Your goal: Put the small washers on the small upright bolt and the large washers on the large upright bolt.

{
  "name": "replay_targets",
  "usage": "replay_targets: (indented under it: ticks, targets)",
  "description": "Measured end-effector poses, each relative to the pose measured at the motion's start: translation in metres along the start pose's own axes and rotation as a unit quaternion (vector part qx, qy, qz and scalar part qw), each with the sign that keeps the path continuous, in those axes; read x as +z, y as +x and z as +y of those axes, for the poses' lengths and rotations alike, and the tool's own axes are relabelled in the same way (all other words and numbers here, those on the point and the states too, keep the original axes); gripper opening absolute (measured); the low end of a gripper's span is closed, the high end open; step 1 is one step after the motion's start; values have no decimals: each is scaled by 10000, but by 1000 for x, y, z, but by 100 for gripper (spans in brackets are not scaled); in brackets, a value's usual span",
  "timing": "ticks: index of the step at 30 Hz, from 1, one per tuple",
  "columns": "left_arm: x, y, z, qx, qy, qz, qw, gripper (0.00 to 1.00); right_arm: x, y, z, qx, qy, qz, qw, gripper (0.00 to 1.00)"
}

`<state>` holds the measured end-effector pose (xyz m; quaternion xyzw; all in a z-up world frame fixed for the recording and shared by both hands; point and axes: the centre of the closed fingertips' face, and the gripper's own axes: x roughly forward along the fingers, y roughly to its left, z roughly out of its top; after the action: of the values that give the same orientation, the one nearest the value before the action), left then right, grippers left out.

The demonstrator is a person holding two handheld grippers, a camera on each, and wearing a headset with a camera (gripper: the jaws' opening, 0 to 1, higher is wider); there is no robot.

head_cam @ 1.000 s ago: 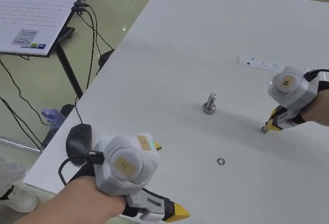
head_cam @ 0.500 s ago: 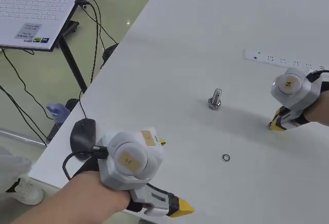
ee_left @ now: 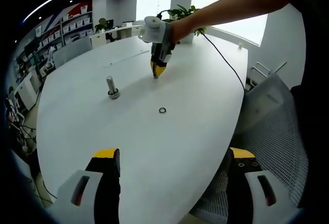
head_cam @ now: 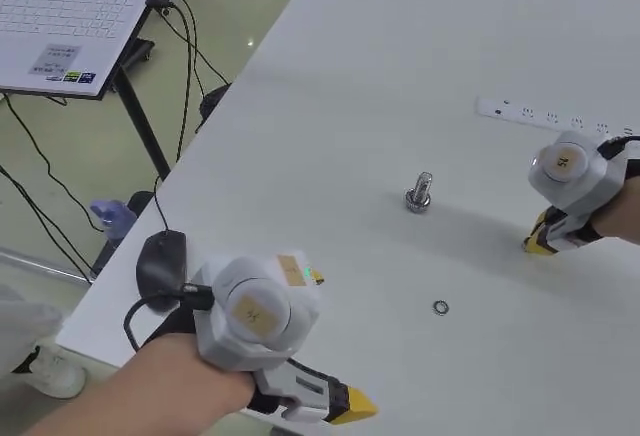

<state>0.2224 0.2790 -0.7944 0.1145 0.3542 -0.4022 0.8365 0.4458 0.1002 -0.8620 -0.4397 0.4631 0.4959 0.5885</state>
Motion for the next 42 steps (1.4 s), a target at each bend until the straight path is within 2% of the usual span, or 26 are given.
replay_targets:
  ticks: [6, 14, 22, 29, 34, 42]
  targets:
    - [-2, -1, 2, 31, -12, 25, 10000, 85, 1, 0, 1, -15, -23, 9, 10000, 14]
    - [-3, -2, 2, 57, -4, 5, 10000, 85, 4, -5, -3, -47, -16, -89, 9999, 22]
    - [3, -3, 1, 89, -9, -86, 9999, 85, 8, -19, -2, -80, -67, -128, 9999, 24]
    - [7, -6, 1, 128, 19, -140, 9998, 85, 20, -38, -1, -170, -163, -236, 9994, 25]
    - [14, -12, 2, 156, 61, -194, 9997, 86, 31, -45, 9, -149, -206, -341, 9991, 26]
    - [20, -19, 3, 213, 105, -275, 9993, 87, 54, -51, 34, -82, -385, -546, 9977, 29]
